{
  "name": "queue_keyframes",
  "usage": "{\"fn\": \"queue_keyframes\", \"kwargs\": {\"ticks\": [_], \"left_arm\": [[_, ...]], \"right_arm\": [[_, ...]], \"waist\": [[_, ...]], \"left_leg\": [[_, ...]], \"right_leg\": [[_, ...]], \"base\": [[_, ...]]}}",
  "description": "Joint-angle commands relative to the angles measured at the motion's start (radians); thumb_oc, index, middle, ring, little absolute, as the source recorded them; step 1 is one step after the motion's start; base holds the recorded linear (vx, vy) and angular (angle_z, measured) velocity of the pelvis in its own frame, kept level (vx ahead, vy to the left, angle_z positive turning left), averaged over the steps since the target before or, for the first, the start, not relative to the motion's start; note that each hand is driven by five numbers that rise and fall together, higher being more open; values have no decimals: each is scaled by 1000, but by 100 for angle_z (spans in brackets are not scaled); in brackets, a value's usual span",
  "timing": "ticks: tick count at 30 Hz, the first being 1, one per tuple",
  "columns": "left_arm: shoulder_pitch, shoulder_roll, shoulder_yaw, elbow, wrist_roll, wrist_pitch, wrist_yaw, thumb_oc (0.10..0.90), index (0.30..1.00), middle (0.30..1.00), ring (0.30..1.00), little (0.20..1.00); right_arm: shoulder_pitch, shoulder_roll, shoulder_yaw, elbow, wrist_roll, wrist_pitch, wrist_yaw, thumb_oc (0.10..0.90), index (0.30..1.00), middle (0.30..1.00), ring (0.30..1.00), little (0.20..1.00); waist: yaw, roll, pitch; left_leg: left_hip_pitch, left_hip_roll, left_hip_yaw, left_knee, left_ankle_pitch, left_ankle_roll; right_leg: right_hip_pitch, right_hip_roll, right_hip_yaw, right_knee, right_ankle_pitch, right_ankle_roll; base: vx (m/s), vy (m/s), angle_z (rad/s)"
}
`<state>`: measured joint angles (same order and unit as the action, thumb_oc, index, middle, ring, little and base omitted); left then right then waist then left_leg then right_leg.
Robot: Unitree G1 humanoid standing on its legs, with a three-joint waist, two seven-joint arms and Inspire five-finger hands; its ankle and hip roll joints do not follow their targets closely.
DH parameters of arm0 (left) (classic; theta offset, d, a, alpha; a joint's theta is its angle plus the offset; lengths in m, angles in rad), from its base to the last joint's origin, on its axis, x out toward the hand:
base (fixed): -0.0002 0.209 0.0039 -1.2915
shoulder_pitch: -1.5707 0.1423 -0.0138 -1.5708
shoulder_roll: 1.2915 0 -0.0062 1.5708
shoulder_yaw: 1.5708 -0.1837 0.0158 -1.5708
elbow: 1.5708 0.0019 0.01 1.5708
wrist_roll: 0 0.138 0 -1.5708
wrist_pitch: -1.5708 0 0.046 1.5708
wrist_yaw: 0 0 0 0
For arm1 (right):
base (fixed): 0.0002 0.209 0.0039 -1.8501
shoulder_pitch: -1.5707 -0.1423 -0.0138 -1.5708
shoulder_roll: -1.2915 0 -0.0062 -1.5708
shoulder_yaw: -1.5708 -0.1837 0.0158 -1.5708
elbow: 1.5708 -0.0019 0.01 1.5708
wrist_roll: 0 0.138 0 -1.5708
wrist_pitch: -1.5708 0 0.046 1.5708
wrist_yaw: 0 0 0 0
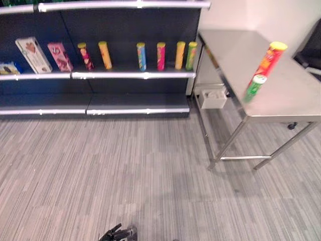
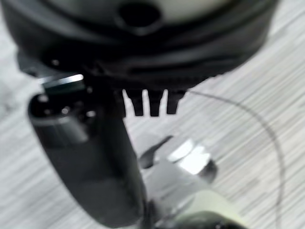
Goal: Put the goods on the table back onto the shelves and tidy them up.
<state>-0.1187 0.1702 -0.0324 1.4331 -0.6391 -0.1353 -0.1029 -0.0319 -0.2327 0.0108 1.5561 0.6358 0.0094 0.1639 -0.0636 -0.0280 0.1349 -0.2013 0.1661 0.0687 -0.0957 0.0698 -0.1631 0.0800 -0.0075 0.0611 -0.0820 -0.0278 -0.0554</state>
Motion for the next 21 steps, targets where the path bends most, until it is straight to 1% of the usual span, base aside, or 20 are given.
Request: {"fn": "queue_keyframes", "kwargs": {"ticks": [1,2,3,5,6,8,9,10,11,12,13,14,15,16,17,18,19,20,21], "left_arm": [[29,-15,20,29,-32,-1,12,800,900,900,900,900],[39,-15,30,33,-31,-1,9,800,900,900,900,900],[50,-18,34,39,-23,-4,12,800,900,900,900,900],[49,-15,37,44,-9,-2,13,800,900,900,900,900],[42,-11,18,35,28,-5,15,800,900,900,900,900],[28,-11,-34,9,93,-8,16,800,900,900,900,900],[28,-11,-34,9,93,-8,17,800,900,900,900,900],[16,-19,-76,-8,130,-7,19,800,900,900,900,900],[15,-19,-76,-8,130,-7,19,800,900,900,900,900],[9,-20,-96,-12,148,-6,20,800,900,900,900,900],[1,-18,-109,-16,165,-3,20,800,900,900,900,900],[-3,-15,-117,-18,178,-2,22,800,900,900,900,900],[-10,-10,-126,-18,194,-2,26,800,900,900,900,900],[-17,-2,-136,-18,215,6,34,800,900,900,900,900],[-17,-1,-136,-18,215,6,34,800,900,900,900,900],[-15,1,-137,-20,221,8,30,800,900,900,900,900],[-14,4,-140,-18,223,9,24,800,900,900,900,900],[-14,8,-143,-17,229,12,20,800,900,900,900,900],[-18,14,-147,-14,240,13,20,800,900,900,900,900]], "right_arm": [[33,-13,8,11,-46,-3,-8,800,900,900,900,900],[37,-12,9,10,-60,-4,-5,800,900,900,900,900],[41,-14,8,11,-77,-3,-6,800,900,900,900,900],[36,-17,7,10,-89,2,-2,800,900,900,900,900],[39,-11,16,-2,-97,5,11,800,900,900,900,900],[34,-3,43,-26,-124,2,13,800,900,900,900,900],[34,-3,43,-26,-125,2,13,800,900,900,900,900],[22,-11,53,-51,-134,-3,6,800,900,900,900,900],[22,-11,53,-51,-134,-3,6,800,900,900,900,900],[12,-15,57,-65,-137,-7,2,800,900,900,900,900],[1,-20,61,-82,-136,-8,1,800,900,900,900,900],[-6,-22,65,-93,-135,-11,1,800,900,900,900,900],[-16,-24,76,-100,-138,-10,0,800,900,900,900,900],[-34,-9,100,-129,-136,-19,-9,800,900,900,900,900],[-33,-9,100,-130,-136,-19,-9,800,900,900,900,900],[-31,-10,94,-135,-121,-22,-11,800,900,900,900,900],[-27,-10,90,-139,-111,-24,-13,800,900,900,900,900],[-28,-10,86,-137,-106,-24,-16,800,900,900,900,900],[-31,-10,83,-129,-104,-21,-20,800,900,900,900,900]], "waist": [[0,7,-63],[4,16,-76],[4,27,-90],[1,30,-111],[0,20,-133],[3,10,-150],[3,8,-151],[3,6,-151],[6,8,-153],[2,10,-143],[-1,18,-133],[-9,22,-118],[-14,34,-102],[-31,52,-74],[-35,49,-71],[-47,52,-75],[-65,62,-75],[-76,67,-72],[-89,66,-65]], "left_leg": [[-63,4,70,39,78,67],[-46,7,81,23,89,64],[-40,5,80,26,118,64],[-28,-17,91,35,121,69],[-17,-48,113,45,112,76],[-4,-91,139,42,97,89],[-3,-93,140,42,96,89],[17,-142,156,36,74,113],[14,-138,158,36,75,112],[32,-165,160,33,62,127],[48,-185,166,29,49,141],[69,-203,164,25,38,155],[83,-207,176,20,30,167],[136,-202,204,8,-1,177],[141,-205,200,9,-3,177],[147,-198,213,8,-13,172],[159,-186,220,8,-25,167],[168,-181,222,8,-35,164],[181,-173,234,8,-50,159]], "right_leg": [[14,-48,96,162,-131,134],[29,-54,110,160,-137,138],[54,-69,121,154,-144,144],[68,-114,131,140,-139,164],[67,-163,134,136,-106,188],[52,-209,144,156,-24,212],[53,-212,145,155,-24,213],[30,-259,152,216,63,219],[27,-256,155,214,66,219],[1,-275,161,273,126,210],[-31,-285,170,325,198,196],[-60,-295,169,377,251,181],[-112,-303,169,434,317,167],[-189,-323,100,482,313,156],[-185,-326,97,488,306,156],[-197,-295,79,461,261,157],[-219,-239,58,447,155,149],[-225,-206,41,424,90,158],[-251,-168,16,398,48,161]], "base": [[396,165,-18],[446,217,-60],[419,234,-74],[468,265,-71],[521,250,-55],[390,176,-25],[370,217,6],[232,155,9],[320,235,8],[166,178,11],[212,245,10],[155,247,3],[252,295,1],[214,225,-1],[255,152,-8],[171,27,-12],[223,29,-2],[203,4,5],[171,-37,-11]]}}
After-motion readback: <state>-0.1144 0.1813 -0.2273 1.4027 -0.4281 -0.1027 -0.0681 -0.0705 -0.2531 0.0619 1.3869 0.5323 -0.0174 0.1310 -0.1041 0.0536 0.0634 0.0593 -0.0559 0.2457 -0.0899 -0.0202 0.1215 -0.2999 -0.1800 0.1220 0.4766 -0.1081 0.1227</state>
